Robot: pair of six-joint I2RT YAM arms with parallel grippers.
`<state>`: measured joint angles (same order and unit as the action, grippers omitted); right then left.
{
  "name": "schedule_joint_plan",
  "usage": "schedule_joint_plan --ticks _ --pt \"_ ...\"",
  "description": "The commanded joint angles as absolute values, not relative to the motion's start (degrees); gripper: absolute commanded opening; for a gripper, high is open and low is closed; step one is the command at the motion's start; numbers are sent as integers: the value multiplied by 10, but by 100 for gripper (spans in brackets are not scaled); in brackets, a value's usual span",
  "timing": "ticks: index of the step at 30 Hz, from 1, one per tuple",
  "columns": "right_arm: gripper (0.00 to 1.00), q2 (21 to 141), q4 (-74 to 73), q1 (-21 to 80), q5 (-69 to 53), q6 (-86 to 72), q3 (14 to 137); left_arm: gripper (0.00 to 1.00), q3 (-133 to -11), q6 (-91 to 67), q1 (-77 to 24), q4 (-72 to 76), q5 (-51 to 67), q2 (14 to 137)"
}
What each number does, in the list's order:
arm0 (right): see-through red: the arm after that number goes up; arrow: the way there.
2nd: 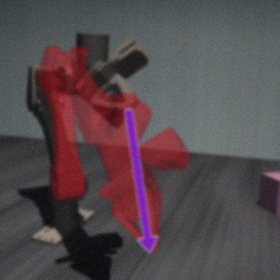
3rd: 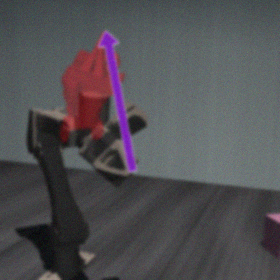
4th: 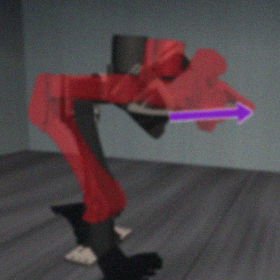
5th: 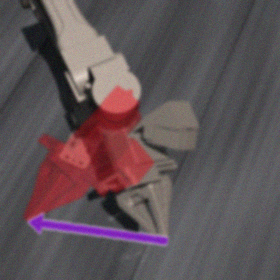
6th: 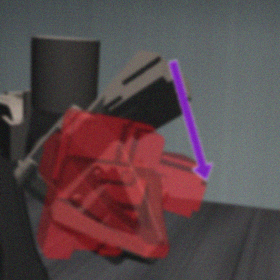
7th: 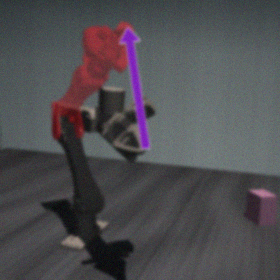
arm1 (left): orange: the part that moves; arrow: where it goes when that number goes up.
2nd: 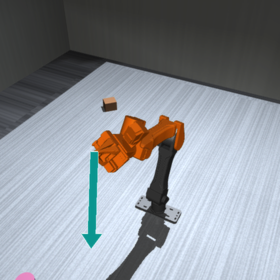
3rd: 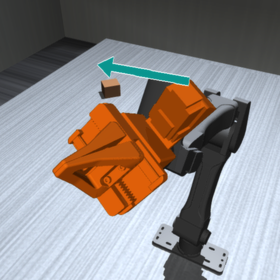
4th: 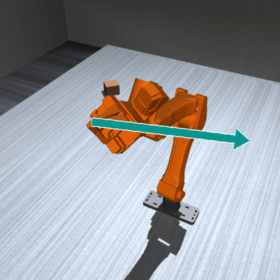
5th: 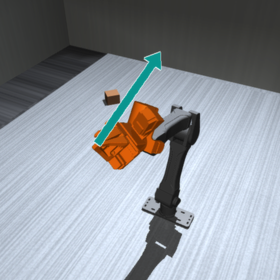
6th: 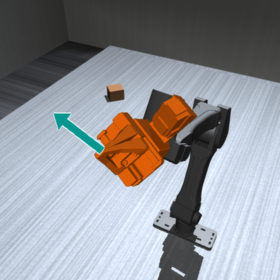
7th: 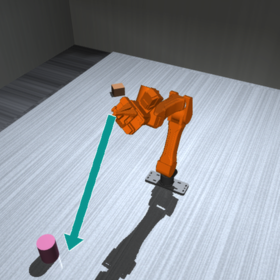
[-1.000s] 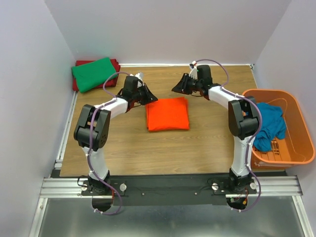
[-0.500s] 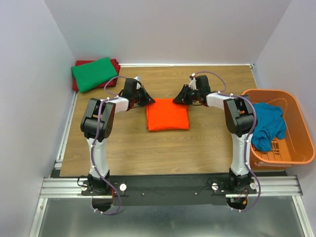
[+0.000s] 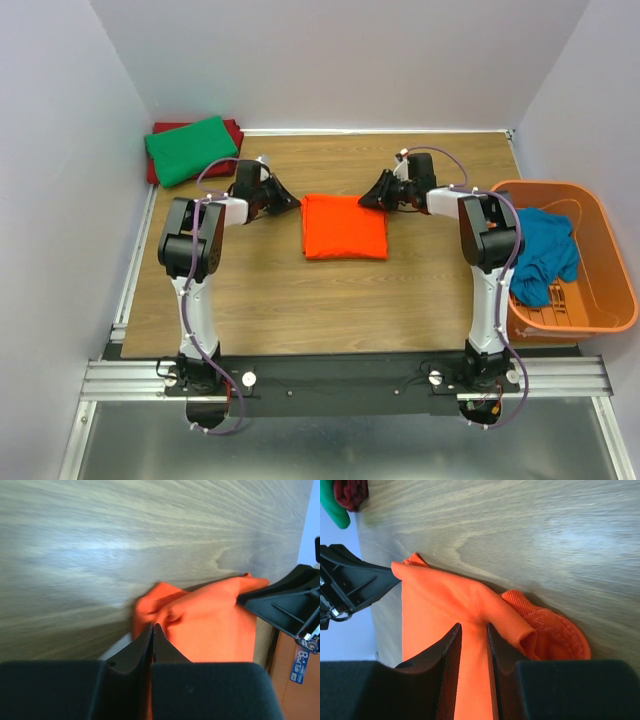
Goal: Fold and stack the t-shirts
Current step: Smooth out wrinkles on the folded tshirt
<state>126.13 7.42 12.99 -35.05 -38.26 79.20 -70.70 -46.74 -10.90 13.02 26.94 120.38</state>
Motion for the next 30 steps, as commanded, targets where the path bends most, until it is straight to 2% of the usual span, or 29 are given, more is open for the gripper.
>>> schedule_joint_plan --ticks 1,5,6,7,11,19,30 --pt "33 1274 58 113 -359 -377 791 12 -700 -451 -91 129 283 1174" --pt "34 1266 52 113 -379 -375 816 27 -681 -440 -91 107 263 1120" --pt "35 1264 47 113 -382 -374 820 37 -672 -439 -91 103 258 1111" --pt "36 1263 43 113 -384 -372 825 42 -657 -437 -91 101 256 1103" --pt "38 1252 19 113 -382 -361 851 51 -628 -410 -98 100 269 1082" --pt "39 1184 -25 117 -362 -355 837 61 -619 -360 -117 76 282 1097" --pt "38 1023 26 214 -358 -375 636 62 -632 -357 -134 82 300 1105"
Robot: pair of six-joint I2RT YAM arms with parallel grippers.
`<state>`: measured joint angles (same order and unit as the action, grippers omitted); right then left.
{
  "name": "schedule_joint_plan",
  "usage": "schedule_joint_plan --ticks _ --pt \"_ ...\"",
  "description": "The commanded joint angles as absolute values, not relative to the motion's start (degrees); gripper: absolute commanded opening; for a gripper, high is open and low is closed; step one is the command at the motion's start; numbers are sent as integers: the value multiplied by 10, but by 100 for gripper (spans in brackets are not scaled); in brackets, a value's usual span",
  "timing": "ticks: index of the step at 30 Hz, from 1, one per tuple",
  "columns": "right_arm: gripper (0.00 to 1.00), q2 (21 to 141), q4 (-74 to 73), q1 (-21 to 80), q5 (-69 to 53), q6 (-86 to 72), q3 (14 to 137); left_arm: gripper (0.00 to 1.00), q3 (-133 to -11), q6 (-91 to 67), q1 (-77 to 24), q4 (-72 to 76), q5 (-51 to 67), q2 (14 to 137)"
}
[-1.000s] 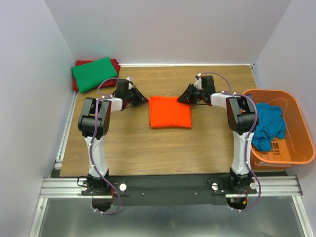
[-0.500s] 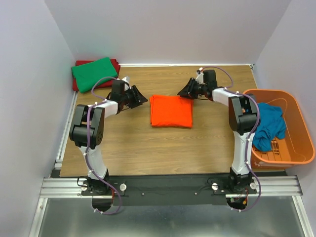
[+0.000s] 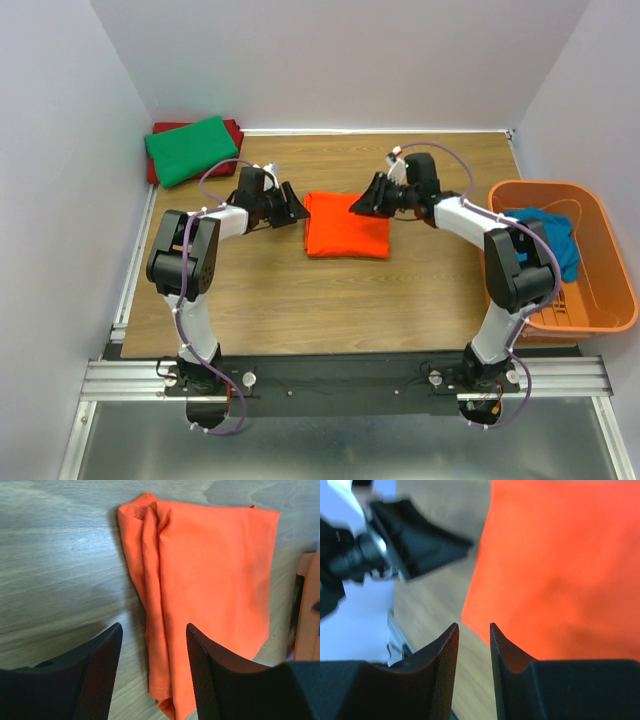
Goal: Fold and stack the t-shirts
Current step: Smooth out wrinkles on the folded tshirt, then put the neatly folded tshirt into the corner of the board with the left arm
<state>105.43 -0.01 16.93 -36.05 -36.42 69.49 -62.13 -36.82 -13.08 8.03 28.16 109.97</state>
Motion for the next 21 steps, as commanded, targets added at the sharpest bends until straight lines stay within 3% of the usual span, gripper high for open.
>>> schedule_joint_plan --ticks 1,8,21 --pt "38 1016 40 224 -360 -384 622 62 -635 -358 -134 82 301 1105" --pt "37 1044 139 252 -367 -424 550 62 -643 -356 -134 76 302 1103" --pt "35 1133 170 236 -355 -435 522 62 -628 -327 -134 50 289 1098"
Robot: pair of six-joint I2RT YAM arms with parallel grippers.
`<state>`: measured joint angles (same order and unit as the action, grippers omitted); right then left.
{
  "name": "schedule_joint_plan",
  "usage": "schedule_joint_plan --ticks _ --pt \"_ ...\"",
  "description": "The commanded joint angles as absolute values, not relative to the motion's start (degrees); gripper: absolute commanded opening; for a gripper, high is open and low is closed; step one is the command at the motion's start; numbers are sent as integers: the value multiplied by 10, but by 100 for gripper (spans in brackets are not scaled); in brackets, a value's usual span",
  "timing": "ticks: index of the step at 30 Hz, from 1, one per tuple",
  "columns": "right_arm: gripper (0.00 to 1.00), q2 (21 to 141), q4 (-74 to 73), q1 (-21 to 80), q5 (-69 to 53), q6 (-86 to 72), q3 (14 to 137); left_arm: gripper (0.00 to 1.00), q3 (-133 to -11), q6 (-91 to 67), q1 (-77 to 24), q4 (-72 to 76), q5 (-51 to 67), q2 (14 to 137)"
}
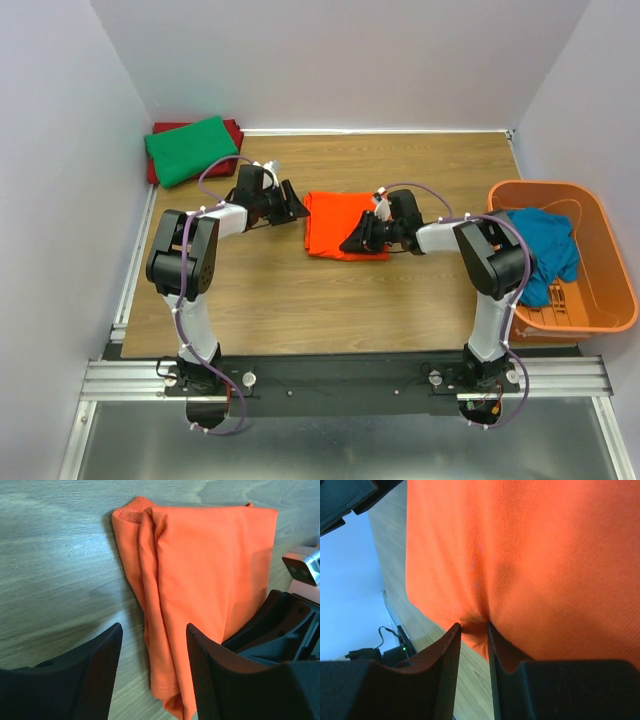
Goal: Fold and stack the t-shirts
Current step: Put the neatly folded tshirt into the corner of the board with the left arm
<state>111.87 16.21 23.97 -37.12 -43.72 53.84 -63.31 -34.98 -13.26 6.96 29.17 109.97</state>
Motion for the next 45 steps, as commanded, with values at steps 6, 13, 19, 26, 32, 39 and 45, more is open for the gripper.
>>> schedule_joint_plan --ticks 6,13,19,26,32,39,45 --pt "35 1107 164 236 -377 -435 542 63 -649 -304 -151 28 283 1107" --pt "36 1056 129 236 -375 -428 583 63 -706 -287 -155 1 280 1142" --pt "36 1003 99 236 -360 -417 599 63 -759 -253 -160 -73 210 1171" --pt "36 960 83 229 -351 -409 596 63 -771 -241 -185 -96 188 1194" --pt "36 943 79 224 -354 -409 591 62 -767 -267 -210 -80 199 1213" --pt "36 940 78 223 -356 -410 585 35 -776 -313 -233 -68 190 1226" --pt "36 930 73 222 -346 -410 577 0 -793 -381 -233 -68 141 1198"
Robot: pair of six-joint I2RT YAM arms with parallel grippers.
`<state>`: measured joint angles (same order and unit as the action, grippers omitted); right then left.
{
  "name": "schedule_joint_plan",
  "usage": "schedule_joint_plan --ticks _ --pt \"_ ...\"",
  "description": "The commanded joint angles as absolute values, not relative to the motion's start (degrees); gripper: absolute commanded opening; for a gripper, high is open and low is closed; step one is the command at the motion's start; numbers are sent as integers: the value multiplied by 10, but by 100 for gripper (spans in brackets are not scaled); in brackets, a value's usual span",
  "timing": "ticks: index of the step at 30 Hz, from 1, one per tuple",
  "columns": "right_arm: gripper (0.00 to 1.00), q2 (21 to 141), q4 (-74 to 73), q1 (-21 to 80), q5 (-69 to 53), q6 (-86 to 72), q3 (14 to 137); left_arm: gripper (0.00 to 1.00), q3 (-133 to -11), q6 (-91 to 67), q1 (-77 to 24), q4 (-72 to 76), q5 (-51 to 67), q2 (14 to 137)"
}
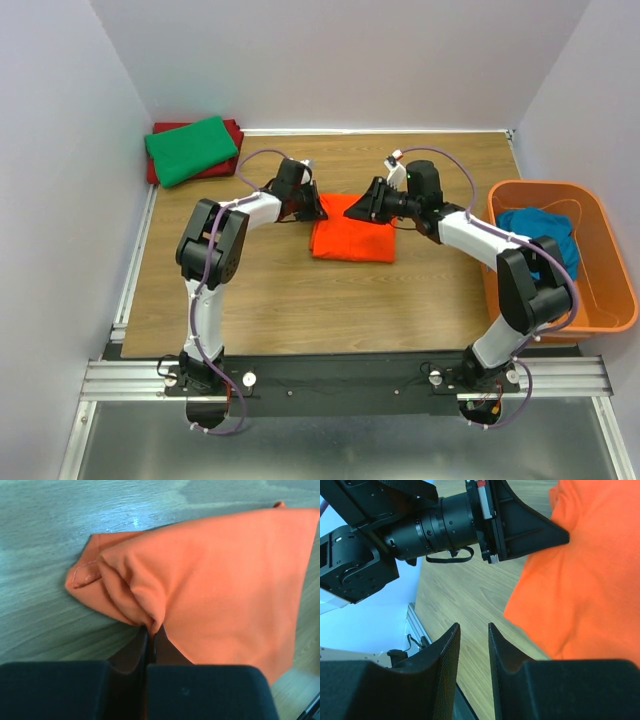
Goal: Fold and stack the t-shirts
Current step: Put the neatly folded tshirt into the corner of the board with the left arm
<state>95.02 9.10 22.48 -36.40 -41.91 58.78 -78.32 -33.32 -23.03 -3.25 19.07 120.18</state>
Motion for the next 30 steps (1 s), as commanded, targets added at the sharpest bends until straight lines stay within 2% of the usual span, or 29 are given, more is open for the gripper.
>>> schedule_joint_plan --ticks 1,6,12,18,25,30 --pt "36 923 70 222 -338 -411 572 0 -799 -410 -226 -69 122 1188" --pt "36 904 46 223 -306 -407 557 0 -889 -450 -196 -138 74 1197" --pt "35 881 16 223 -280 -388 546 0 -1137 -360 -166 -302 -14 1288" --pt "35 886 2 223 -285 -377 561 0 -1370 -248 -116 -408 -4 1395" --pt "35 899 -35 223 -291 -359 578 0 -1404 -181 -71 -373 -7 1387" --pt "35 909 -45 223 -295 -352 584 0 -1454 -147 -34 -362 38 1397"
